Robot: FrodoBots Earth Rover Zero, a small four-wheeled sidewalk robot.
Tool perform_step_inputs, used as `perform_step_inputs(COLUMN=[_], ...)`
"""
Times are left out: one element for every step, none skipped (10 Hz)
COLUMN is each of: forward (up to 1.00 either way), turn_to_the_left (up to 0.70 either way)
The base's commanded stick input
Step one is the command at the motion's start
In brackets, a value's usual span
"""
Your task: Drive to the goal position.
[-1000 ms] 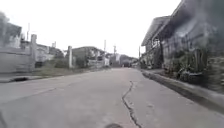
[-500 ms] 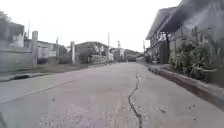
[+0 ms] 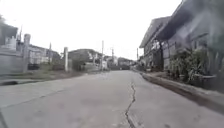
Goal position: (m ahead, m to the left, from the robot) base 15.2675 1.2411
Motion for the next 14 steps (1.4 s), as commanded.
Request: perform_step_inputs(forward=[0.70,0.70,0.70,0.70,0.70,0.70,0.70,0.70,0.70,0.70,0.70,0.70,0.70,0.70], turn_to_the_left=[-0.01,-0.06,-0.12,-0.17,-0.23,-0.28,-0.33,-0.35,-0.35,-0.35,-0.35,-0.35,-0.35,-0.35])
